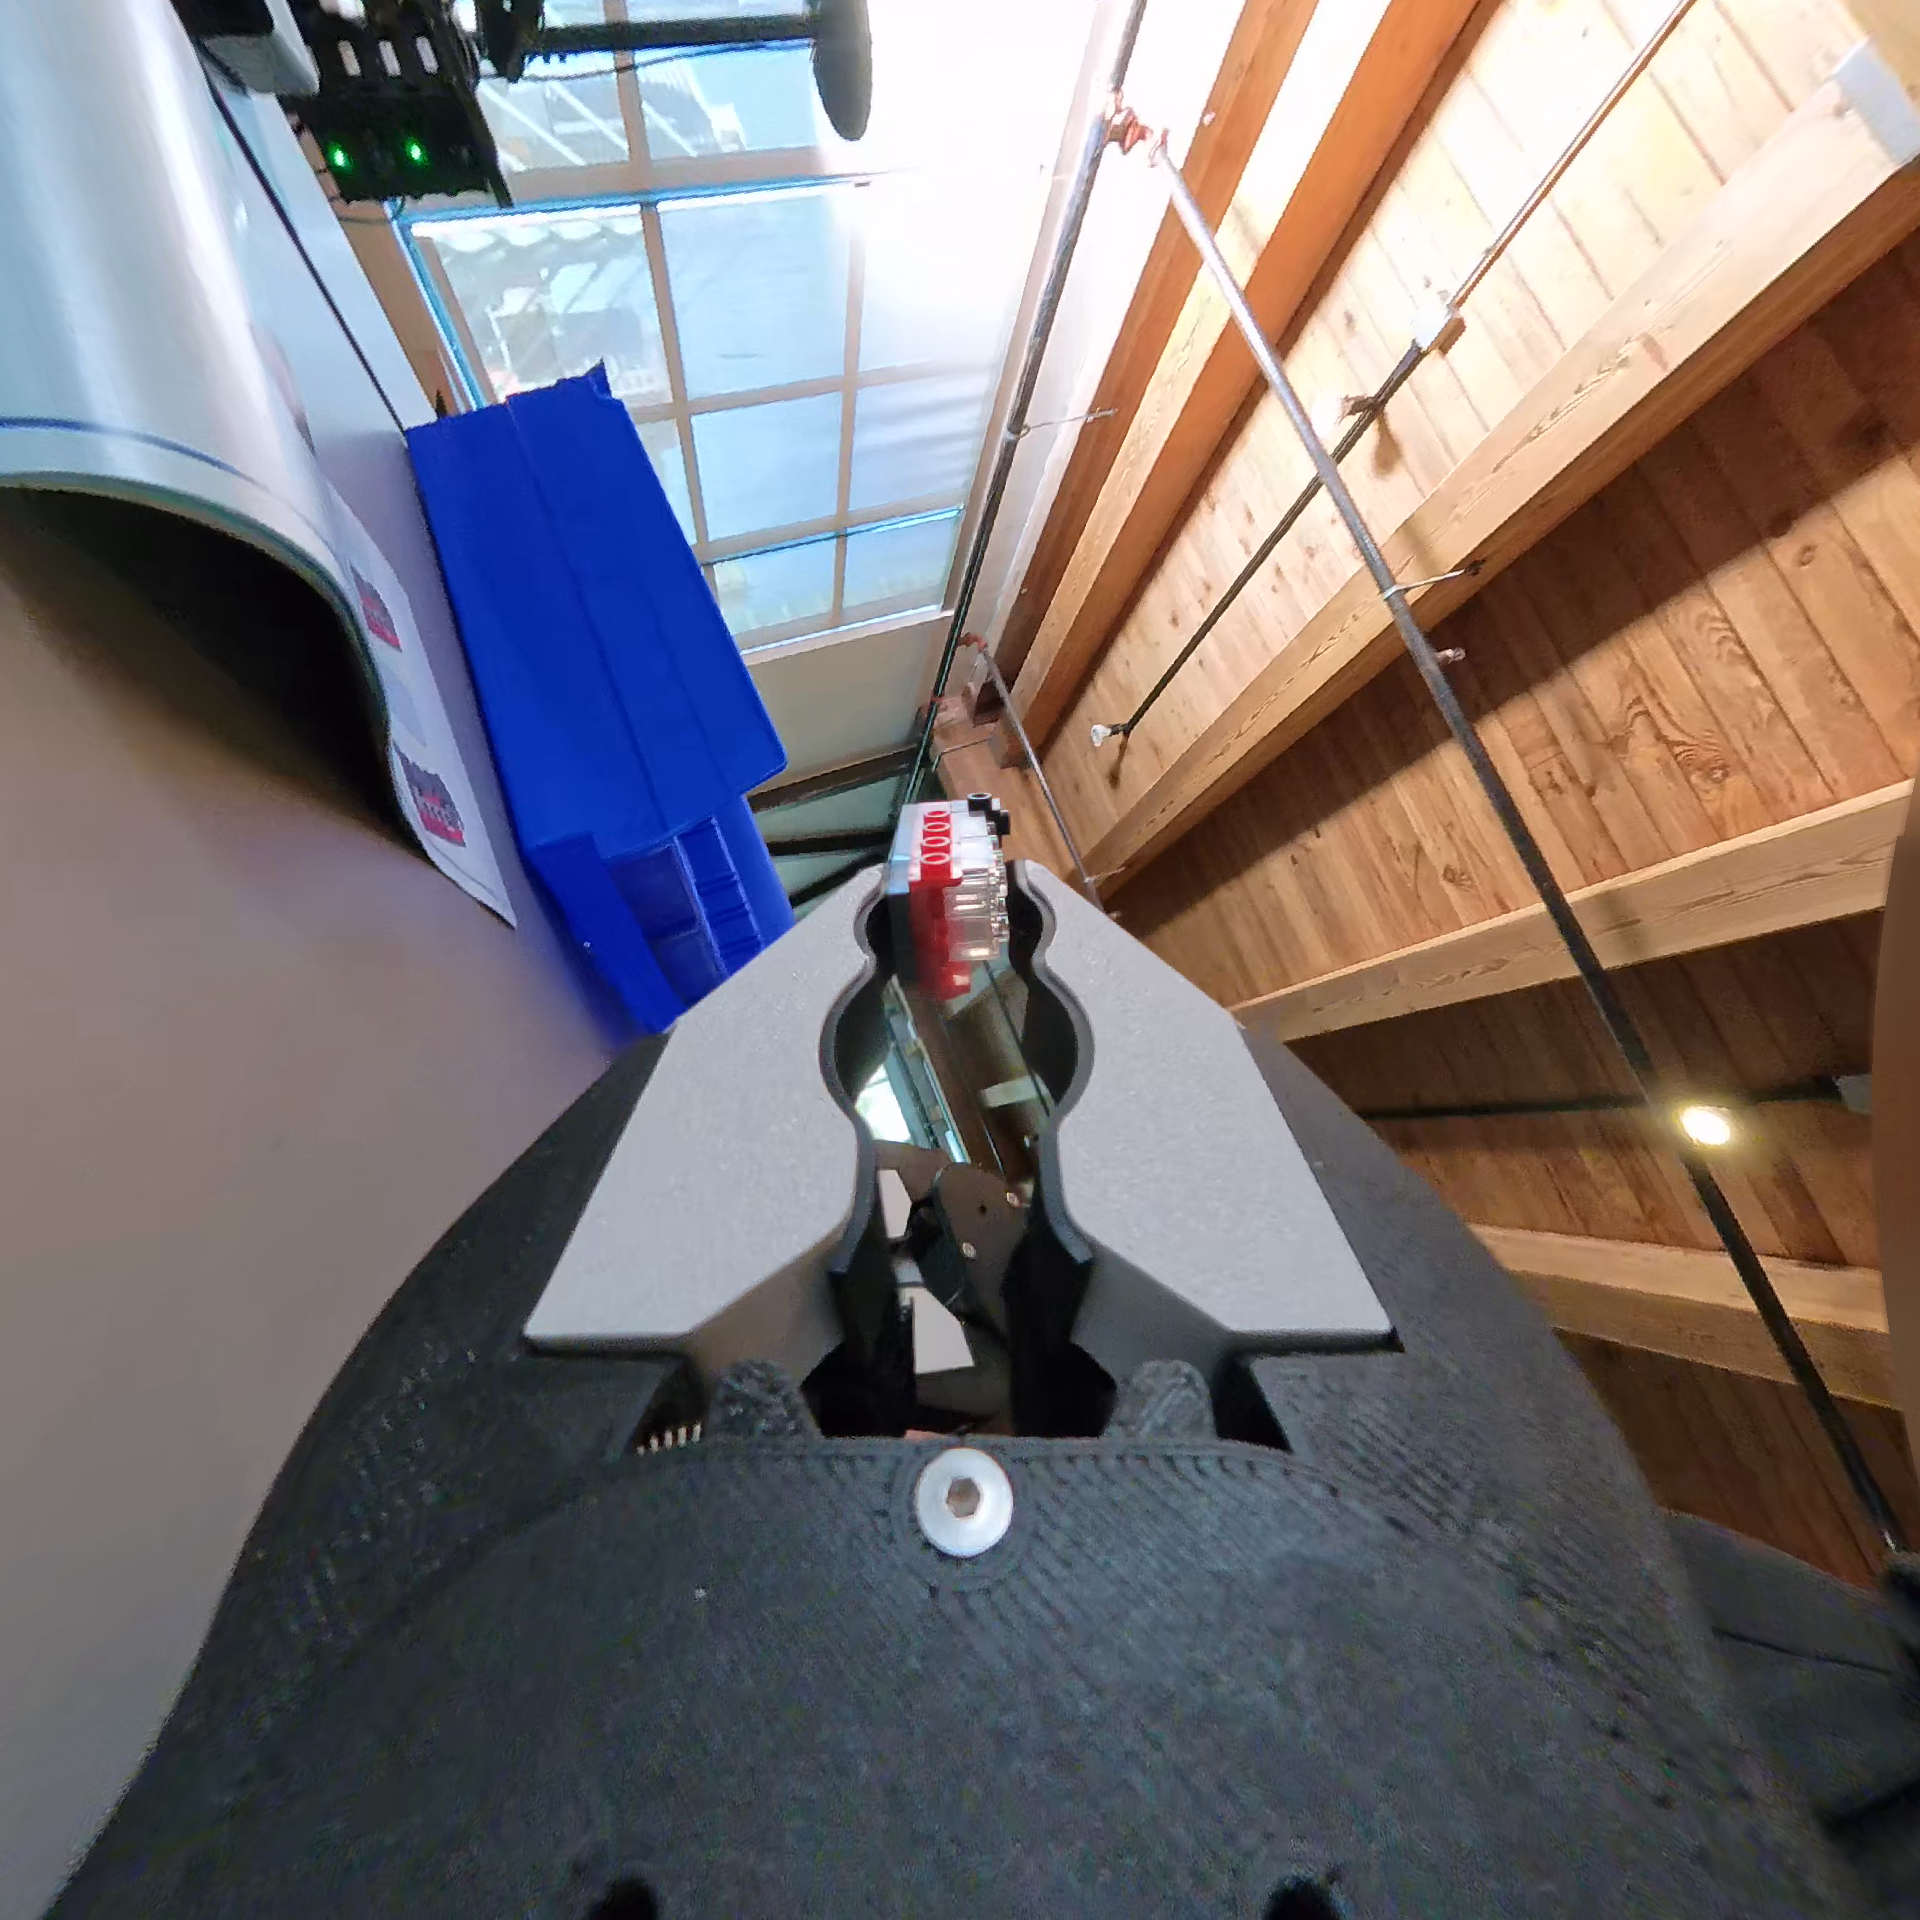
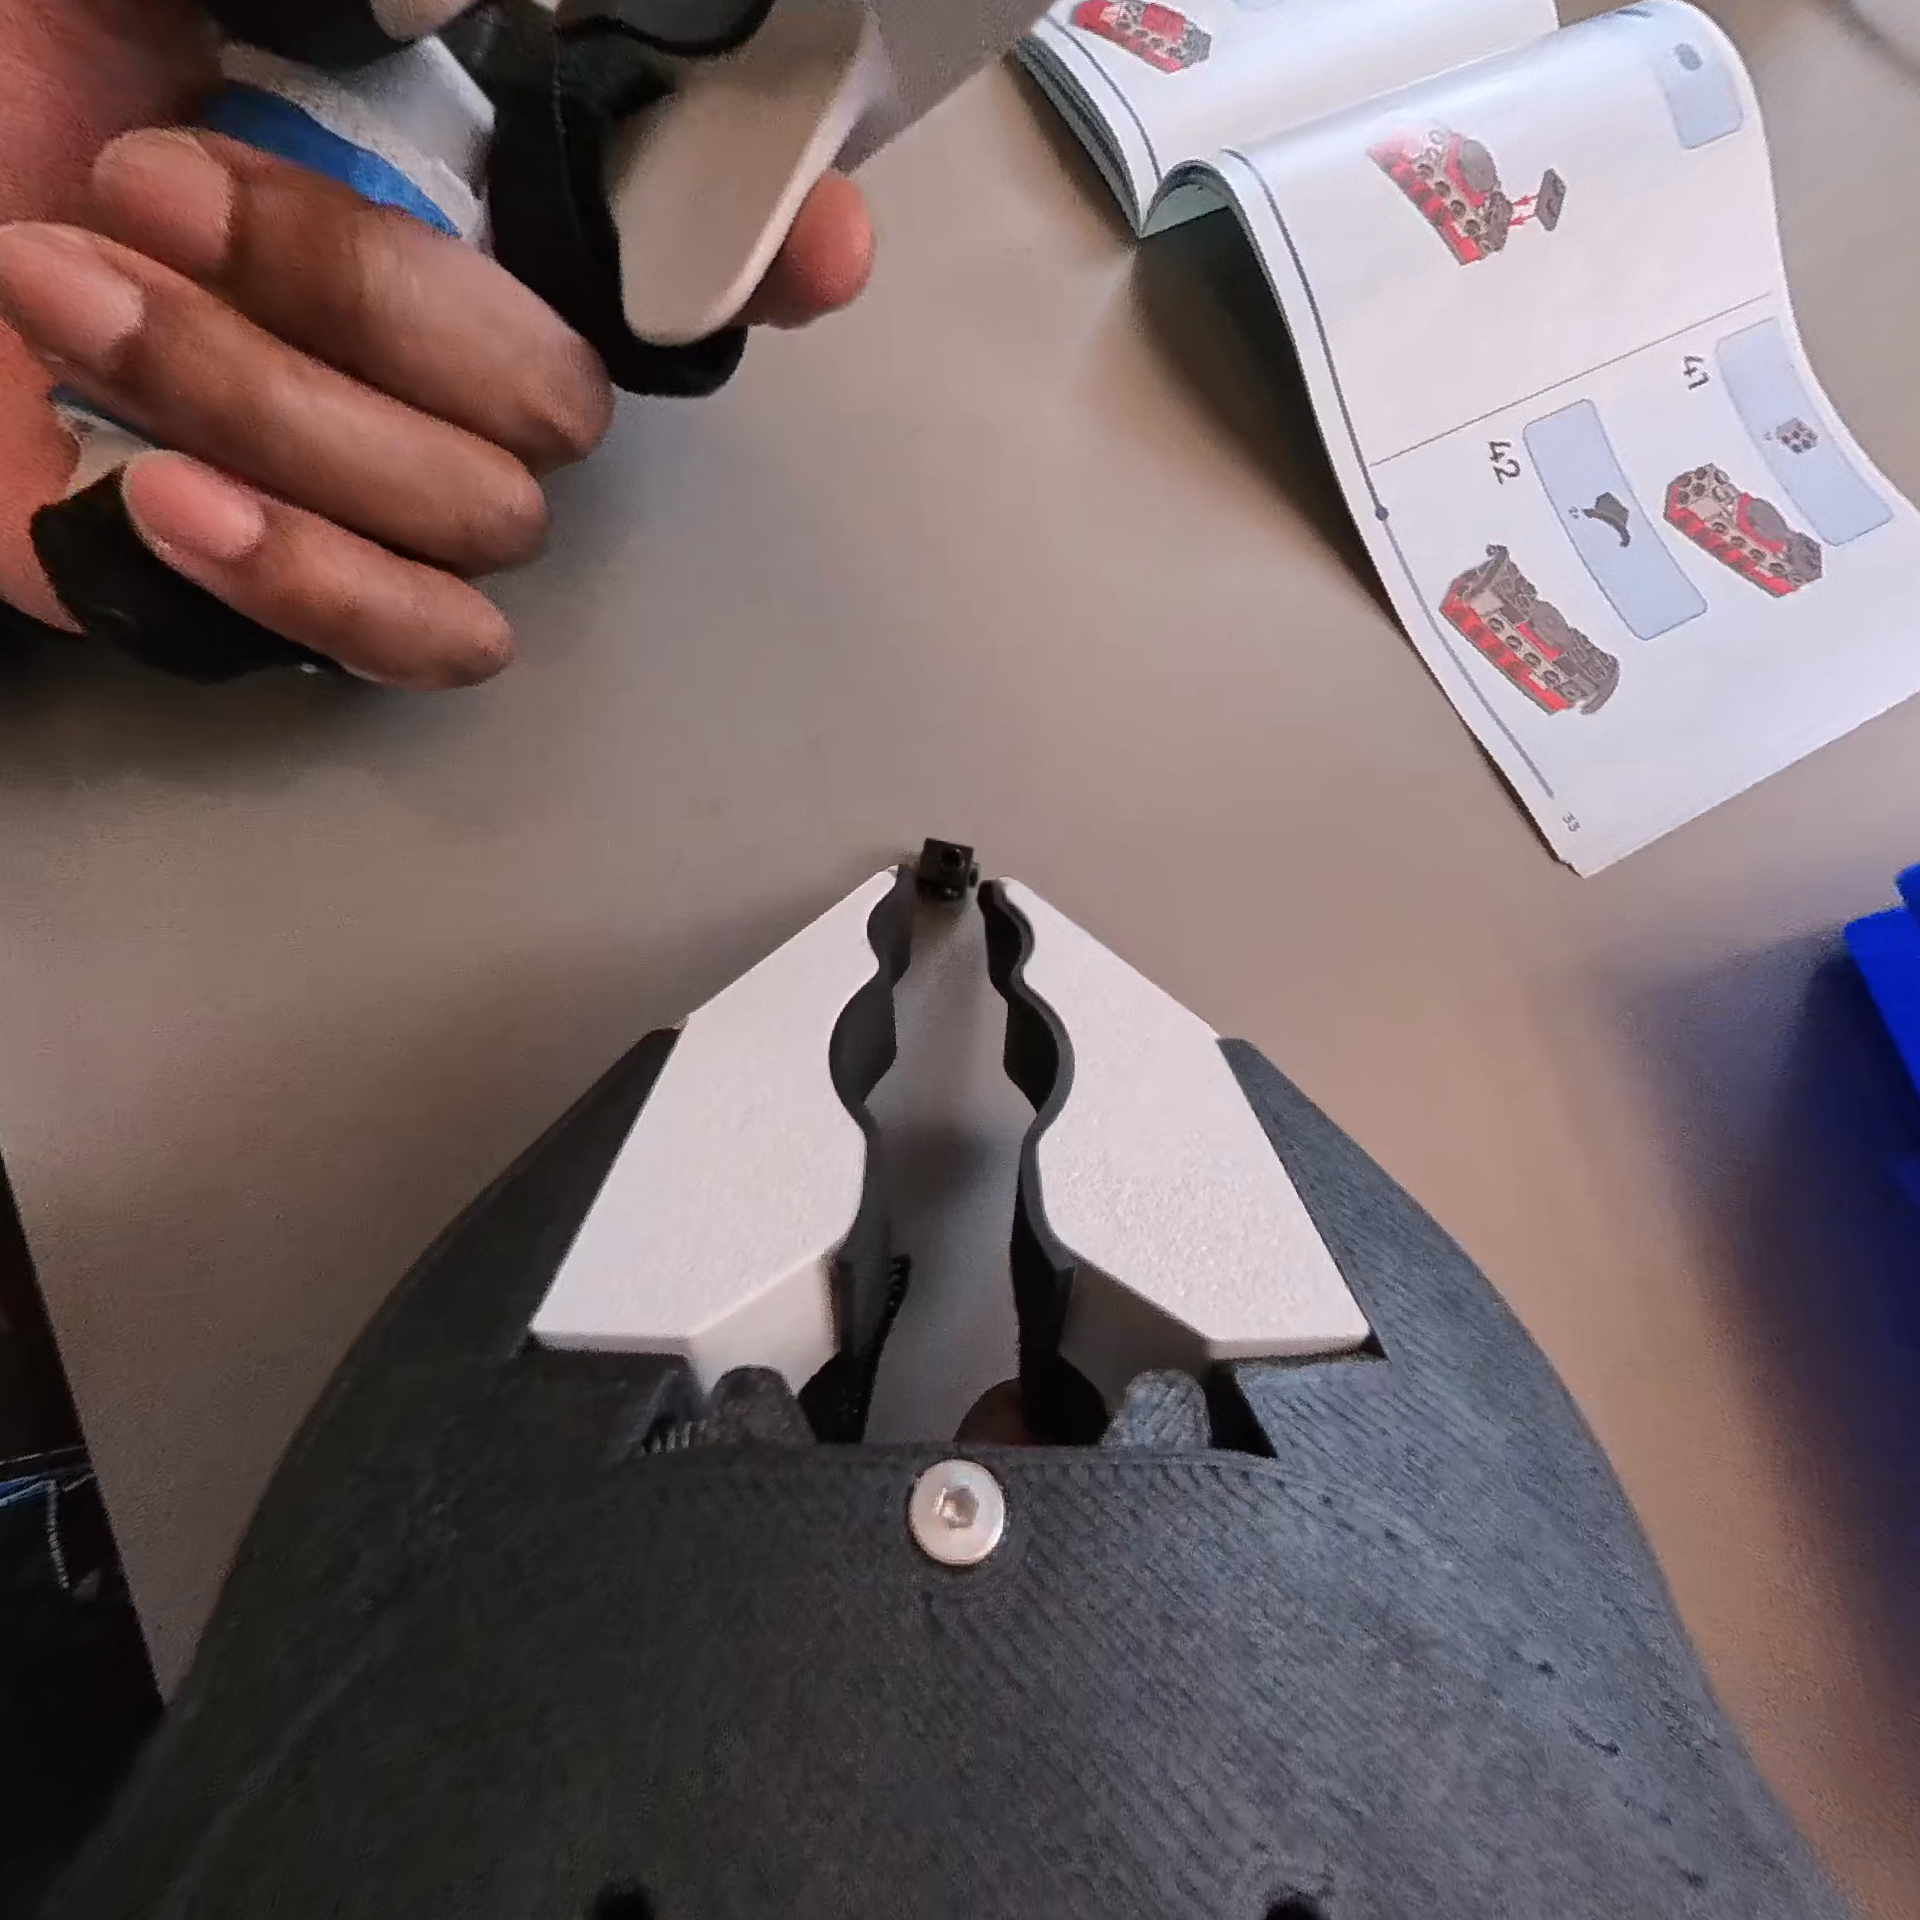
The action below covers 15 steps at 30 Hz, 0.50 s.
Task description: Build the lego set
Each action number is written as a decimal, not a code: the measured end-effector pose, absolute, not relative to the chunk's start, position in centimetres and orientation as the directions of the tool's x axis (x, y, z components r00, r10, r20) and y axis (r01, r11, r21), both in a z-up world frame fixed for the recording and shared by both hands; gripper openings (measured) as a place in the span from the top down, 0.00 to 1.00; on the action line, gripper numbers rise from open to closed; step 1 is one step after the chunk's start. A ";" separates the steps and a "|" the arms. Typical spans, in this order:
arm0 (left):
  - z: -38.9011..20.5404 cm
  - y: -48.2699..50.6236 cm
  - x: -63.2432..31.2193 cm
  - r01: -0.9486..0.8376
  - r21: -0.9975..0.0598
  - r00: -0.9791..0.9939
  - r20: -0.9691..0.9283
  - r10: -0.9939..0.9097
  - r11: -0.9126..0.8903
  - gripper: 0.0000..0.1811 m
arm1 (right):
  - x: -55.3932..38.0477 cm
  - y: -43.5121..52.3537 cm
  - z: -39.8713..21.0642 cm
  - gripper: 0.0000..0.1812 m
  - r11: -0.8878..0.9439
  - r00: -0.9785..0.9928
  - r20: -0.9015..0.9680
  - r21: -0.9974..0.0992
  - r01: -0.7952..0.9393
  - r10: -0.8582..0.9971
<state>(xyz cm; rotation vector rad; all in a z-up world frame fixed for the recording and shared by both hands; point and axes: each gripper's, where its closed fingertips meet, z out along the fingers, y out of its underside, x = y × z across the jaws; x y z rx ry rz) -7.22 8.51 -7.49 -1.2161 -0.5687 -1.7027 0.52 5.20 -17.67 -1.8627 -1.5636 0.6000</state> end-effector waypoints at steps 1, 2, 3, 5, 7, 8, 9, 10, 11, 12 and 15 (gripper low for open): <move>-7.6 8.5 -7.0 0.871 -0.145 -0.071 0.909 -0.412 -0.469 0.89 | 0.4 5.2 -17.7 0.94 -0.097 0.188 0.051 -0.711 0.696 0.981; -7.7 8.5 -6.8 0.864 -0.147 -0.069 0.913 -0.403 -0.481 0.89 | 0.3 5.2 -17.7 0.94 -0.090 0.185 0.056 -0.713 0.695 0.981; -7.8 8.5 -6.6 0.858 -0.150 -0.066 0.916 -0.395 -0.491 0.89 | 0.1 5.2 -17.6 0.94 -0.085 0.182 0.060 -0.714 0.695 0.981; -7.9 8.4 -6.5 0.852 -0.148 -0.067 0.920 -0.386 -0.501 0.89 | 0.0 5.4 -17.6 0.94 -0.075 0.176 0.069 -0.714 0.697 0.982; -8.0 8.4 -6.3 0.845 -0.143 -0.074 0.924 -0.376 -0.515 0.89 | -0.1 5.6 -17.4 0.94 -0.049 0.165 0.093 -0.715 0.697 0.982; -8.1 8.4 -6.3 0.842 -0.141 -0.075 0.925 -0.372 -0.521 0.89 | -0.2 5.7 -17.2 0.95 -0.024 0.151 0.114 -0.717 0.696 0.982; -8.2 8.4 -6.2 0.838 -0.139 -0.076 0.928 -0.365 -0.528 0.89 | -0.2 5.8 -16.8 0.95 0.008 0.136 0.143 -0.719 0.695 0.980; -8.3 8.4 -6.1 0.833 -0.136 -0.079 0.931 -0.358 -0.536 0.89 | -0.2 6.1 -16.4 0.95 0.045 0.120 0.177 -0.718 0.694 0.977; -8.4 8.3 -6.0 0.827 -0.130 -0.083 0.934 -0.349 -0.546 0.89 | -0.3 6.5 -15.8 0.94 0.088 0.103 0.218 -0.716 0.692 0.970; -8.5 8.3 -5.9 0.821 -0.122 -0.089 0.937 -0.338 -0.557 0.89 | -0.4 6.8 -15.1 0.94 0.141 0.082 0.268 -0.715 0.685 0.960; -8.9 8.1 -5.7 0.805 -0.076 -0.125 0.948 -0.293 -0.588 0.89 | -1.1 7.8 -12.0 0.95 0.358 -0.008 0.459 -0.682 0.638 0.888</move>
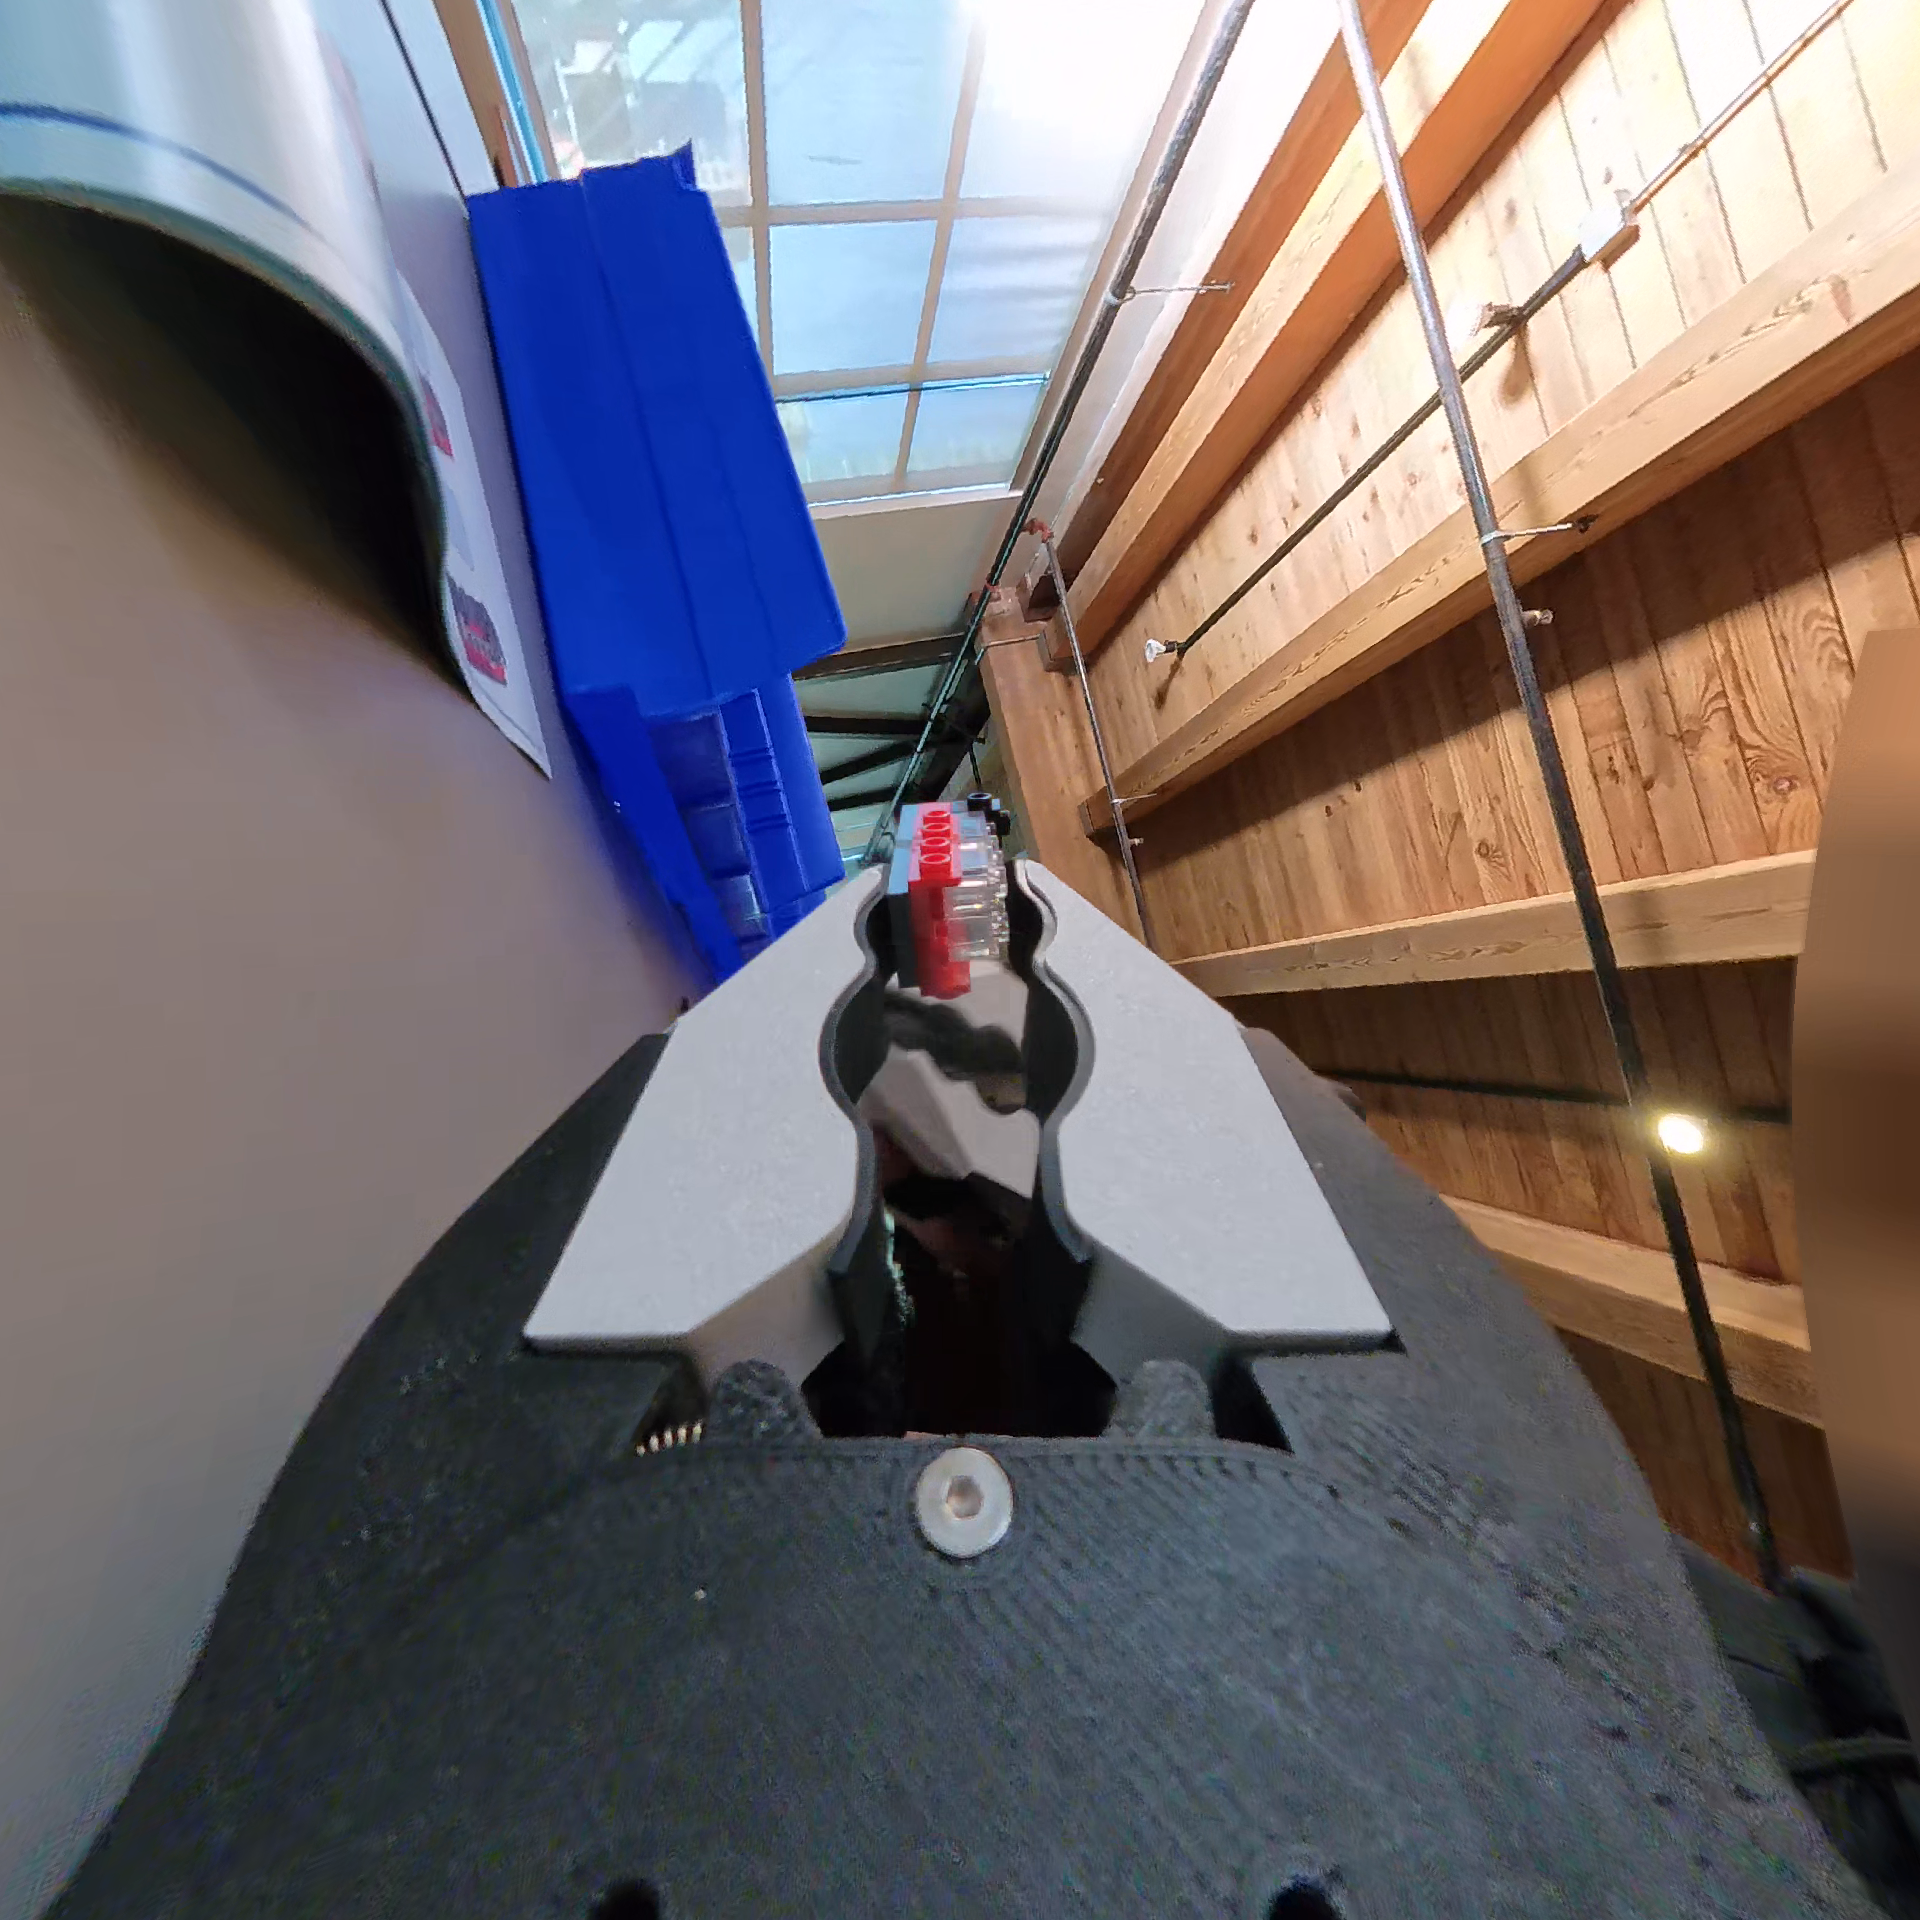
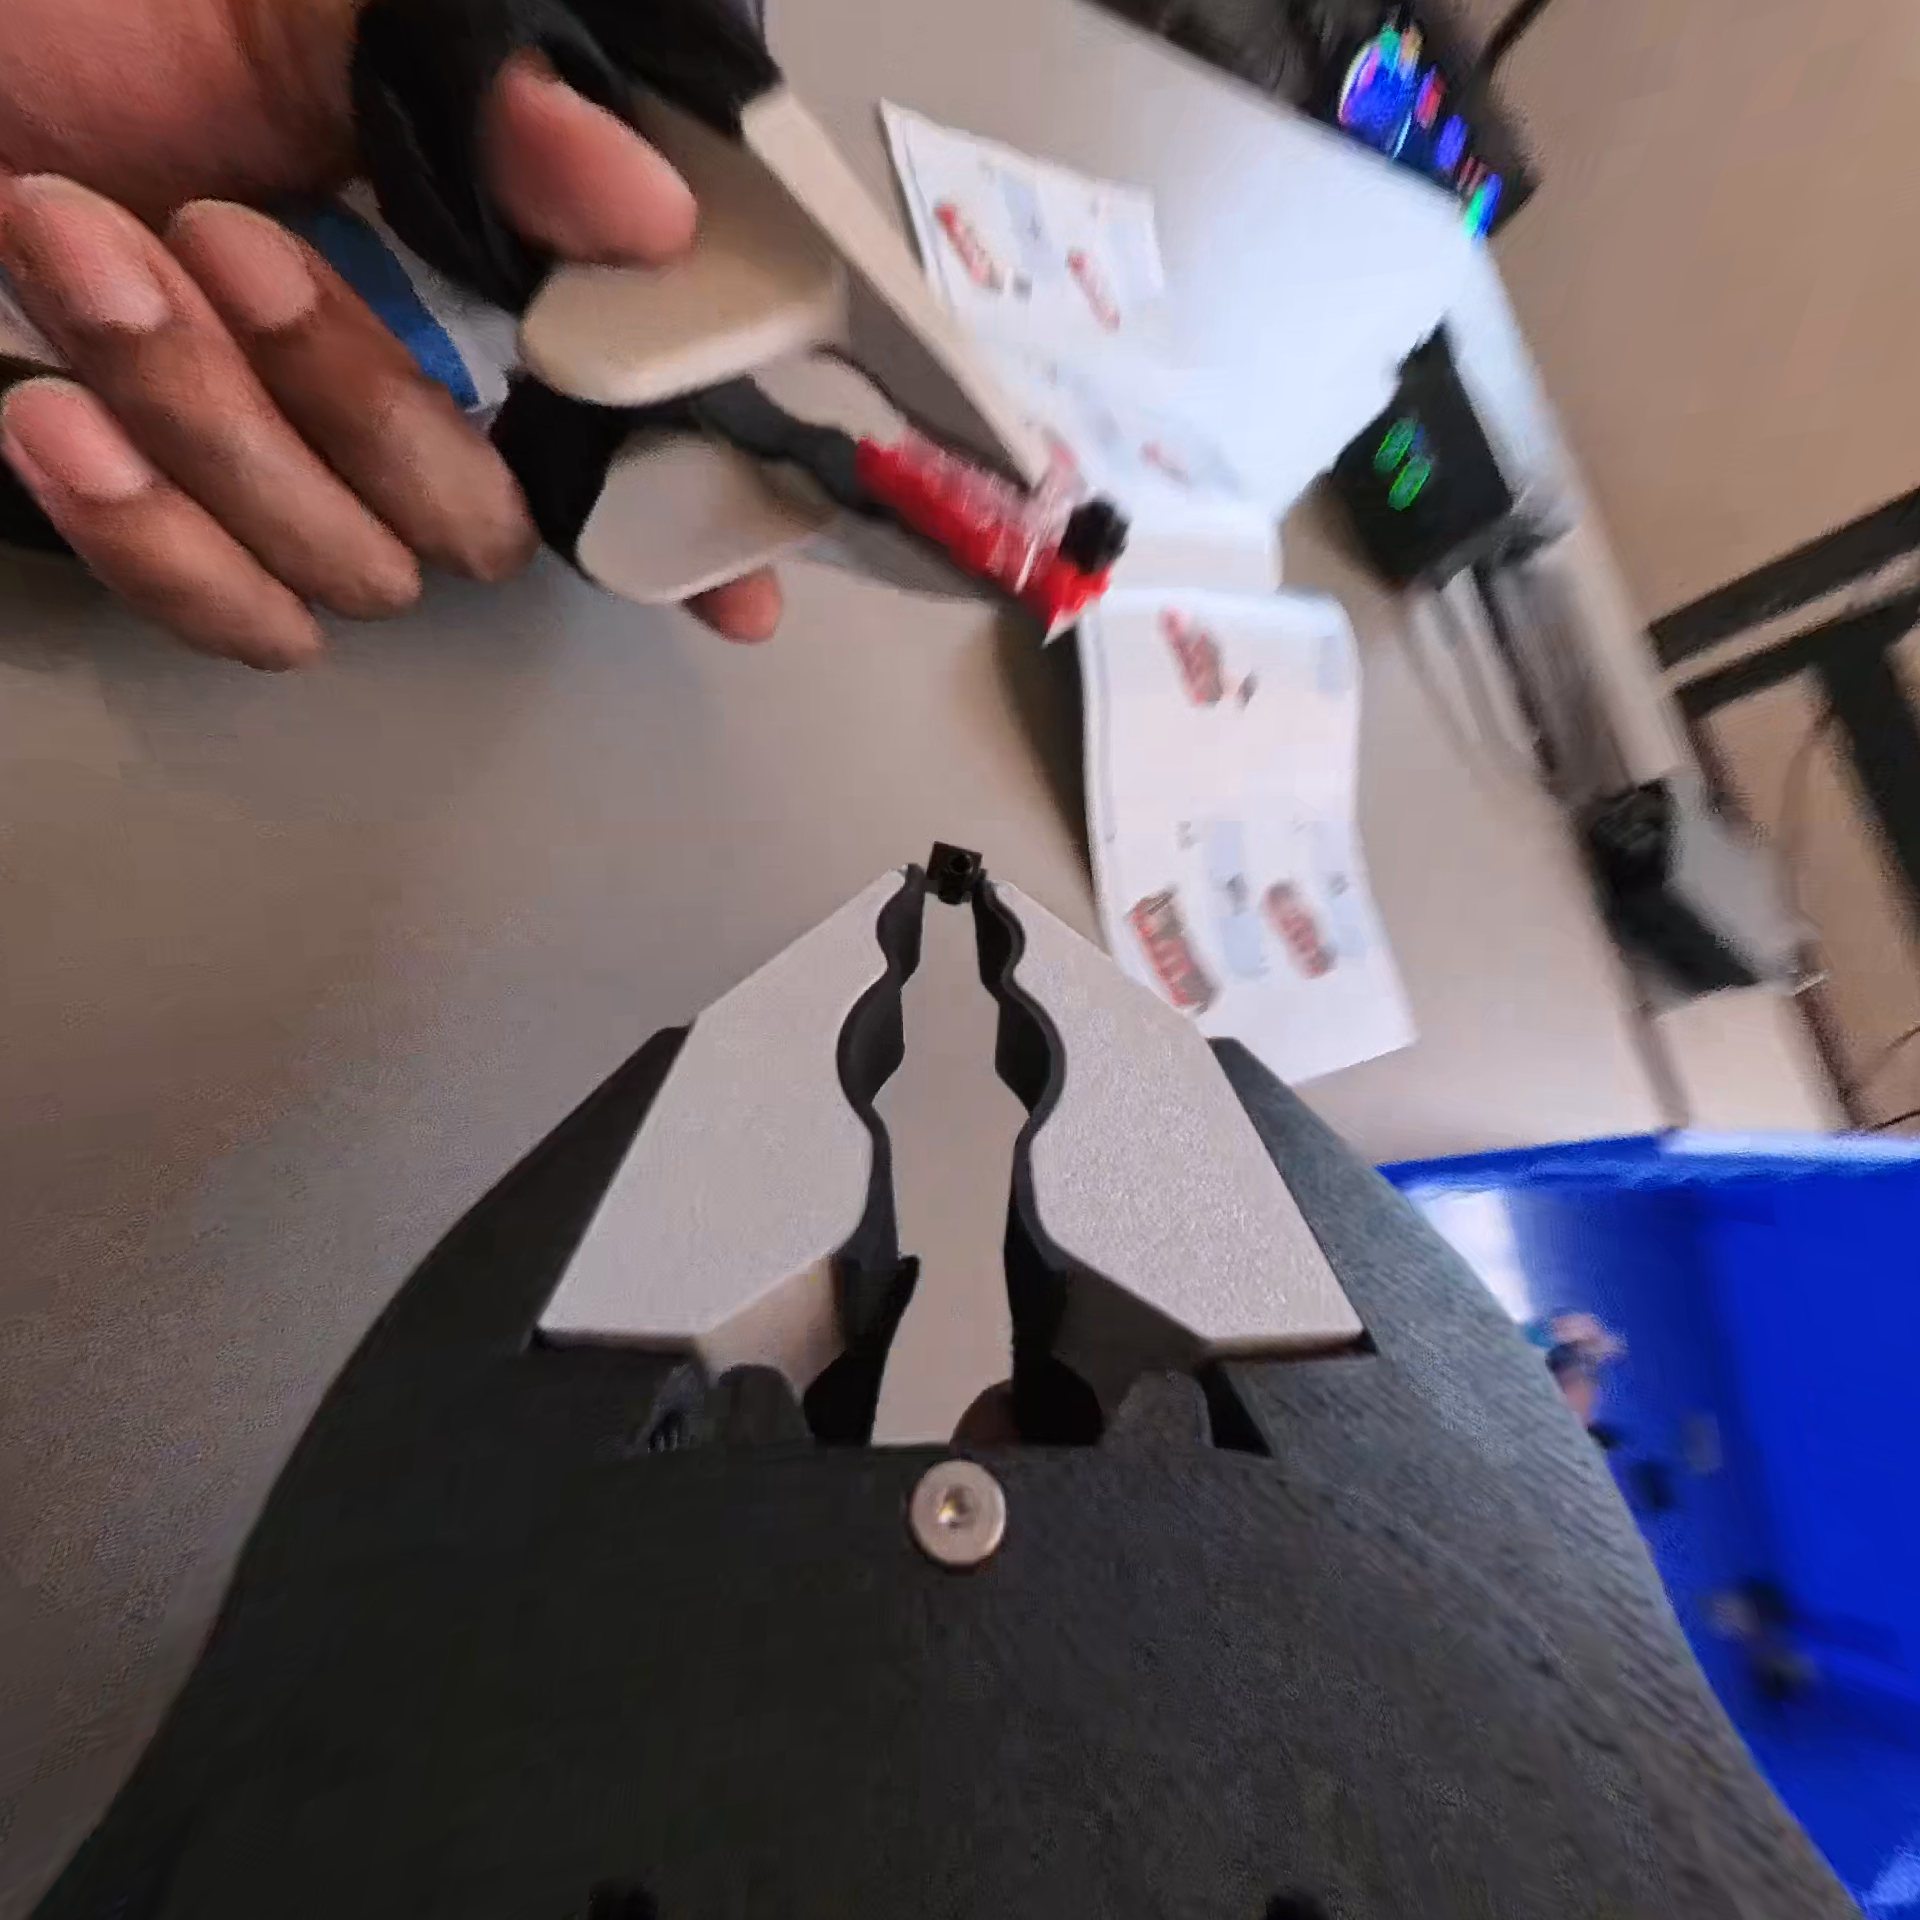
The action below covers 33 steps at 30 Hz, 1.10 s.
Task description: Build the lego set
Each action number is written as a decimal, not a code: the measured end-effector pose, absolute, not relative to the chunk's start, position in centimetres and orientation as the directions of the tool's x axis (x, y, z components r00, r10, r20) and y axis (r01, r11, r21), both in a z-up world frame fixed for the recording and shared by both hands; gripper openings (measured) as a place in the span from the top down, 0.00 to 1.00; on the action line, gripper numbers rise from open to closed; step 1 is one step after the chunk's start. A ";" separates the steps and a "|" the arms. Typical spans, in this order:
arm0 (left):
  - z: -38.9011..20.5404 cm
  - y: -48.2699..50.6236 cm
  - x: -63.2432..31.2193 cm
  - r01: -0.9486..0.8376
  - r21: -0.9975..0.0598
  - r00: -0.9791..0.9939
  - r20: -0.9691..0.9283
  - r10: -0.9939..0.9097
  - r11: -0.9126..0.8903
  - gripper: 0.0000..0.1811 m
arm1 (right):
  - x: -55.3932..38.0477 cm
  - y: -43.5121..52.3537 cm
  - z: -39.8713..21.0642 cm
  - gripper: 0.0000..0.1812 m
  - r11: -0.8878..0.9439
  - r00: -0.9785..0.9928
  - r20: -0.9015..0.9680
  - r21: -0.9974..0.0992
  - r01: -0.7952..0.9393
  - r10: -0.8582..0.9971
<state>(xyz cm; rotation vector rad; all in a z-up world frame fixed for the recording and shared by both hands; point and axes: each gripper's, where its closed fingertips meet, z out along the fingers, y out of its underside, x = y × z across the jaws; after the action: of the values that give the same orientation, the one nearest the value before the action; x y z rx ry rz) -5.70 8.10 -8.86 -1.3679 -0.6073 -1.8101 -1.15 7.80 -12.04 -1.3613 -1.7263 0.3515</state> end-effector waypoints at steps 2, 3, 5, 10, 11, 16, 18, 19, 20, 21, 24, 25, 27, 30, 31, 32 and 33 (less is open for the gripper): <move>-9.1 8.0 -5.7 0.799 -0.040 -0.152 0.952 -0.265 -0.601 0.89 | -1.9 8.1 -10.0 0.95 0.521 -0.079 0.596 -0.620 0.587 0.799; -9.1 7.9 -5.7 0.796 -0.026 -0.163 0.953 -0.256 -0.605 0.89 | -2.4 8.0 -9.2 0.95 0.594 -0.116 0.654 -0.580 0.558 0.748; -9.2 7.7 -5.8 0.794 -0.006 -0.180 0.953 -0.244 -0.608 0.89 | -3.2 7.8 -8.2 0.94 0.724 -0.192 0.755 -0.474 0.501 0.627; -9.2 7.5 -5.8 0.788 0.025 -0.208 0.951 -0.228 -0.615 0.89 | -4.9 7.5 -7.4 0.94 0.904 -0.308 0.895 -0.194 0.380 0.322; -9.2 7.4 -5.8 0.787 0.029 -0.213 0.951 -0.227 -0.616 0.89 | -5.1 7.4 -7.4 0.95 0.919 -0.318 0.907 -0.155 0.363 0.278; -9.2 7.4 -6.0 0.783 0.064 -0.249 0.944 -0.216 -0.619 0.89 | -5.7 7.2 -7.9 0.95 0.946 -0.374 0.915 -0.022 0.323 0.149; -9.2 7.3 -6.1 0.780 0.074 -0.259 0.942 -0.213 -0.622 0.89 | -5.9 7.2 -8.0 0.95 0.949 -0.385 0.917 0.025 0.314 0.103; -9.2 7.3 -6.1 0.779 0.079 -0.264 0.941 -0.211 -0.622 0.89 | -6.0 7.2 -8.1 0.95 0.950 -0.395 0.915 0.042 0.310 0.089; -9.2 7.3 -6.1 0.778 0.084 -0.269 0.940 -0.210 -0.623 0.89 | -6.0 7.1 -8.2 0.95 0.951 -0.399 0.914 0.053 0.304 0.077; -9.2 7.3 -6.1 0.777 0.087 -0.273 0.939 -0.209 -0.624 0.89 | -6.1 7.0 -8.2 0.95 0.953 -0.406 0.912 0.062 0.296 0.066; -9.2 7.3 -6.2 0.776 0.093 -0.280 0.937 -0.209 -0.624 0.89 | -6.2 6.8 -8.3 0.95 0.957 -0.420 0.907 0.090 0.276 0.035; -9.2 7.2 -6.2 0.775 0.094 -0.282 0.937 -0.208 -0.625 0.89 | -6.2 6.9 -8.3 0.95 0.957 -0.422 0.906 0.098 0.274 0.028; -9.2 7.2 -6.2 0.774 0.096 -0.284 0.936 -0.208 -0.626 0.89 | -6.2 7.0 -8.4 0.94 0.956 -0.433 0.901 0.113 0.269 0.015; -9.2 7.2 -6.2 0.773 0.101 -0.288 0.936 -0.205 -0.626 0.89 | -6.3 7.0 -8.6 0.94 0.958 -0.451 0.893 0.133 0.256 -0.003; -9.3 7.2 -6.2 0.773 0.102 -0.288 0.936 -0.204 -0.626 0.89 | -6.3 7.1 -8.7 0.94 0.957 -0.455 0.890 0.140 0.252 -0.011; -9.3 7.2 -6.3 0.774 0.103 -0.288 0.936 -0.203 -0.625 0.89 | -6.3 7.1 -8.7 0.94 0.957 -0.461 0.887 0.146 0.249 -0.015; -9.3 7.2 -6.3 0.774 0.103 -0.288 0.936 -0.203 -0.624 0.89 | -6.3 7.1 -8.7 0.94 0.957 -0.466 0.884 0.150 0.248 -0.018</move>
<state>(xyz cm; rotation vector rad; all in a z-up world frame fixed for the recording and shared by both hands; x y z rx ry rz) -6.27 7.25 -9.26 -1.3098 -0.7492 -1.9656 -6.28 7.14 -8.71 -0.1633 -2.0364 -0.3117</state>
